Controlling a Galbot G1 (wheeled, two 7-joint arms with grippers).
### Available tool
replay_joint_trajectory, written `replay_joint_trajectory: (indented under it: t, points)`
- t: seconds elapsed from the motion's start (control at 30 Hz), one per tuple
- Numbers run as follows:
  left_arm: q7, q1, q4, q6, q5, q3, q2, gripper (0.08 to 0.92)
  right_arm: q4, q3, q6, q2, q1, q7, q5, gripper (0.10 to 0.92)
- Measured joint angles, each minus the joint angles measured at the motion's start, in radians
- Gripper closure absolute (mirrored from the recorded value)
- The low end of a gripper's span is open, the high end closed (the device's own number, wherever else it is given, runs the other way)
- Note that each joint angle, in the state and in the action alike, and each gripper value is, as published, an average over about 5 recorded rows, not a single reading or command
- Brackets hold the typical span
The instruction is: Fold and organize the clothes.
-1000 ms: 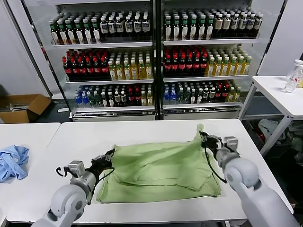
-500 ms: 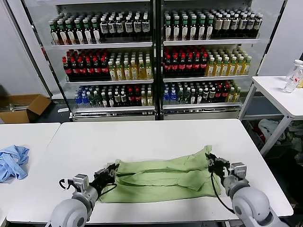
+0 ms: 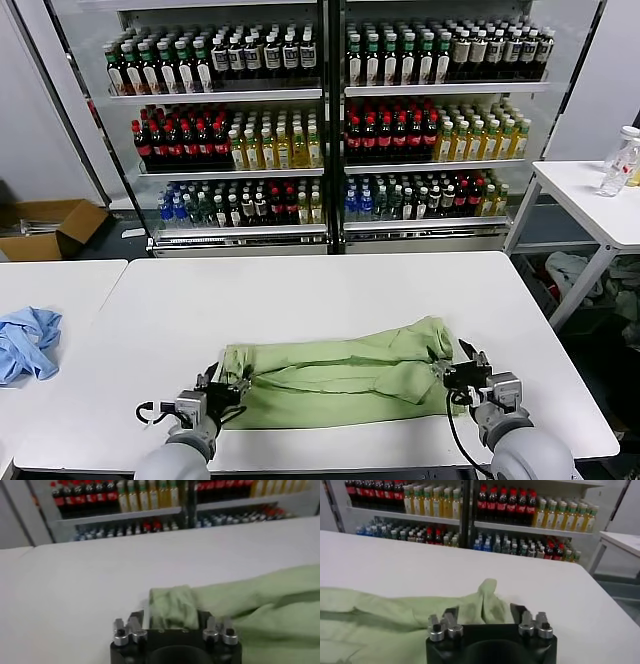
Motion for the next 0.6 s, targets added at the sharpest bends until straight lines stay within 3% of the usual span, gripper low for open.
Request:
replay_joint_trajectory:
  t: [0.07,0.13,0.6]
  points:
    - [-0.012,0.007,0.002,0.003,0.018,0.001,-0.007,0.266,0.006,0.002,0.001,-0.001,-0.004,0.0,-0.004,0.213]
    - [-0.019,0.015,0.001,0.004,0.03,0.002,-0.012,0.296,0.011,0.004,0.001,-0.003,-0.008,0.001,-0.006,0.205]
    - [0.011,0.009,-0.001,0.015,-0.119,-0.035,-0.016,0.693,0.046,0.03,0.005,-0.025,-0.036,0.008,-0.01,0.203]
